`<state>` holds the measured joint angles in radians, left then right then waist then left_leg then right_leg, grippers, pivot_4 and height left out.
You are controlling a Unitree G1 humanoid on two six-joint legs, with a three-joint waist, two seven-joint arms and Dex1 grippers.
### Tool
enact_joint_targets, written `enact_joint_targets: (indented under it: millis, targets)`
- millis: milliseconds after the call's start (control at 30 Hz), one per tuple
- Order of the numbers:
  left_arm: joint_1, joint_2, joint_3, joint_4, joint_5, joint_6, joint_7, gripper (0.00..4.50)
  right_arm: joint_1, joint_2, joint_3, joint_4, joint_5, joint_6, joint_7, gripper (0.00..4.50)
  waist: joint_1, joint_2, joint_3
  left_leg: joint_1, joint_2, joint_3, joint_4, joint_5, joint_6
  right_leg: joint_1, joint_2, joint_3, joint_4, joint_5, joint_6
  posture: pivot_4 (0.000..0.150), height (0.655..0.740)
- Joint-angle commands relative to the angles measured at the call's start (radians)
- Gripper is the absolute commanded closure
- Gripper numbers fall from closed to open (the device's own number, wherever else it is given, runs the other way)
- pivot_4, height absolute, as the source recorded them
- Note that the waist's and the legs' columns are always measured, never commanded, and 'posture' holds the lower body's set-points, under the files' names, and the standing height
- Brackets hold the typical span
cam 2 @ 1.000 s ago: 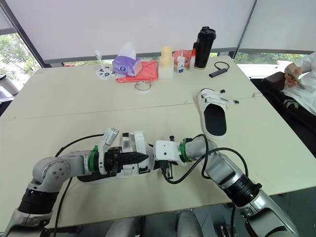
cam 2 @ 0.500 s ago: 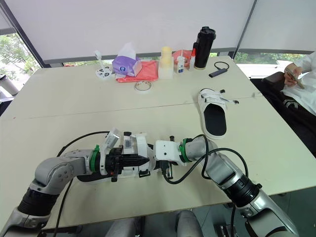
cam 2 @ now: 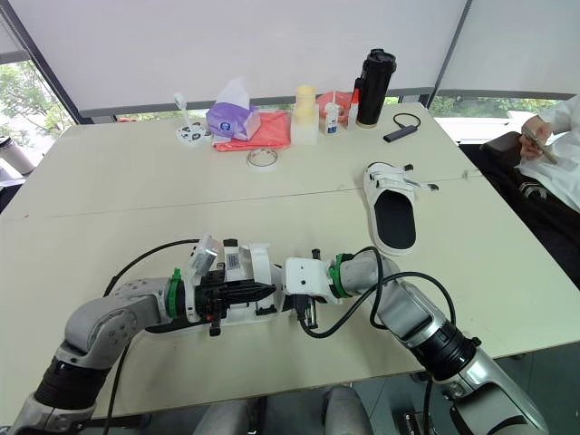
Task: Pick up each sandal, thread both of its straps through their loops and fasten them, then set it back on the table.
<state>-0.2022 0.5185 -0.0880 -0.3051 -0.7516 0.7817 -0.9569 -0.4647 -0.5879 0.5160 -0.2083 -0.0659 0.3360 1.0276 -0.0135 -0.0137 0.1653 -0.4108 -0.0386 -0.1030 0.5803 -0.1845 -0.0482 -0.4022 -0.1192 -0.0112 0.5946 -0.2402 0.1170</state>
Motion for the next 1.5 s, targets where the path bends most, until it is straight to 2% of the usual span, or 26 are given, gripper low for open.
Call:
enact_joint_targets:
  millis: [33,200,500,1100,1200,1433,1467,1500]
  targets:
    - [0.002,0.002,-0.002,-0.052,-0.021,-0.007,-0.016,4.48,0.023,-0.010,0.044,0.082,-0.072,0.034,-0.015,4.50,0.000,0.000,0.000,0.000,0.000,0.000,0.000,0.000,0.000,0.000,0.000,0.000,0.000,0.000,0.000,0.150,0.7400]
    - [0.029,0.052,-0.051,-0.056,0.066,-0.097,-0.076,4.48,0.021,-0.010,0.047,0.088,-0.074,0.030,-0.016,4.50,-0.001,0.000,0.000,-0.001,0.000,0.000,0.000,0.000,0.000,-0.001,0.000,0.000,0.000,0.000,0.000,0.150,0.7400]
    - [0.039,0.062,-0.074,0.007,0.179,-0.256,-0.106,4.48,0.021,-0.013,0.046,0.088,-0.073,0.027,-0.016,4.50,-0.002,0.000,0.000,-0.001,0.001,0.001,-0.001,0.000,0.000,-0.002,0.000,0.000,0.000,0.000,0.000,0.150,0.7400]
    - [0.065,0.117,-0.128,0.048,0.261,-0.382,-0.195,4.48,0.017,-0.015,0.046,0.093,-0.072,0.023,-0.015,4.50,-0.003,0.001,0.000,-0.001,0.001,0.001,-0.002,-0.001,0.000,-0.002,0.000,0.000,0.000,0.000,0.000,0.150,0.7400]
    - [0.066,0.121,-0.137,0.062,0.287,-0.411,-0.200,3.70,0.017,-0.016,0.045,0.093,-0.072,0.022,-0.014,4.50,-0.003,0.001,-0.001,-0.001,0.001,0.001,-0.002,-0.001,0.000,-0.003,0.000,0.000,0.000,0.000,0.000,0.150,0.7400]
    - [0.068,0.118,-0.136,0.082,0.319,-0.453,-0.199,0.31,0.015,-0.016,0.045,0.096,-0.072,0.021,-0.014,4.50,-0.002,0.001,-0.001,-0.001,0.001,0.001,-0.002,-0.001,0.000,-0.003,0.000,0.000,0.000,0.000,0.000,0.150,0.7400]
    - [0.068,0.118,-0.135,0.083,0.320,-0.455,-0.200,0.06,0.015,-0.015,0.045,0.097,-0.072,0.021,-0.014,4.50,-0.002,0.001,-0.001,-0.001,0.001,0.001,-0.002,-0.001,0.000,-0.003,0.000,0.000,0.000,0.000,0.000,0.150,0.7400]
    - [0.068,0.122,-0.132,0.082,0.316,-0.451,-0.203,0.06,0.014,-0.016,0.046,0.097,-0.072,0.020,-0.014,4.50,-0.002,0.001,-0.001,-0.001,0.001,0.001,-0.002,-0.001,0.000,-0.003,0.000,0.000,0.000,0.000,0.000,0.150,0.7400]
